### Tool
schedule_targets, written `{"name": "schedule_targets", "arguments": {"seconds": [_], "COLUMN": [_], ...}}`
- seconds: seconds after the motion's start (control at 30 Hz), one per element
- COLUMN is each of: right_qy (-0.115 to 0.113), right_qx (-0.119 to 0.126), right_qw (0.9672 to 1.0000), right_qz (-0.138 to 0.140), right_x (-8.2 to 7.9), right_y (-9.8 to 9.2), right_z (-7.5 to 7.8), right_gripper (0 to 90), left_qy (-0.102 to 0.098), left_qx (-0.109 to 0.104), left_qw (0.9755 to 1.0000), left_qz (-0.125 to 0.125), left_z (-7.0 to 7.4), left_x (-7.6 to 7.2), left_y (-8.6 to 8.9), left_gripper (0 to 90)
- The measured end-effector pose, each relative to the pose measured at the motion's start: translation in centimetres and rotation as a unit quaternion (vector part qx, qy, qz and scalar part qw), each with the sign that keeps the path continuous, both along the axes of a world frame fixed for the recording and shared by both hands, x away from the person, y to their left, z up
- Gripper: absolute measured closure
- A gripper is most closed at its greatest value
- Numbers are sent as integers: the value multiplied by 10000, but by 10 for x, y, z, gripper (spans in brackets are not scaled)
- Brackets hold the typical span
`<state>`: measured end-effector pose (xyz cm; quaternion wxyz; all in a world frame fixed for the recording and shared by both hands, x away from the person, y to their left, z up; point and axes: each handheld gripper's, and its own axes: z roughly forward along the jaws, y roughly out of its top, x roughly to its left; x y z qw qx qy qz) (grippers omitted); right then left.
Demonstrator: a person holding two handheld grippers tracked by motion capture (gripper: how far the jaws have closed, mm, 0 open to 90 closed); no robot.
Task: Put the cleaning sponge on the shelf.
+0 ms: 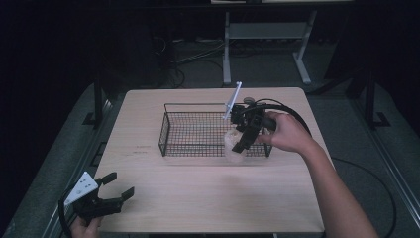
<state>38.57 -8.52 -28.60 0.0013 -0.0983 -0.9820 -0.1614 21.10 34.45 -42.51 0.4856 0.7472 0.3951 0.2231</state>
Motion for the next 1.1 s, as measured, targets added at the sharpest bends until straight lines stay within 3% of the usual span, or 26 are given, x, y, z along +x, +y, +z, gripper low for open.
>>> {"name": "schedule_targets", "arguments": {"seconds": [0.53,1.1], "right_qy": [8,117], "right_qx": [-34,-26], "right_qw": [9999,9983], "right_qz": [-165,-566], "right_x": [24,57], "right_y": [7,2], "right_z": [13,10], "right_gripper": [284,284], "left_qy": [-11,-11], "left_qx": [6,14], "left_qw": [10000,10000], "left_qz": [-5,-18], "left_z": [1,1], "left_x": [0,0], "left_y": [-1,-1], "left_gripper": [138,138]}}
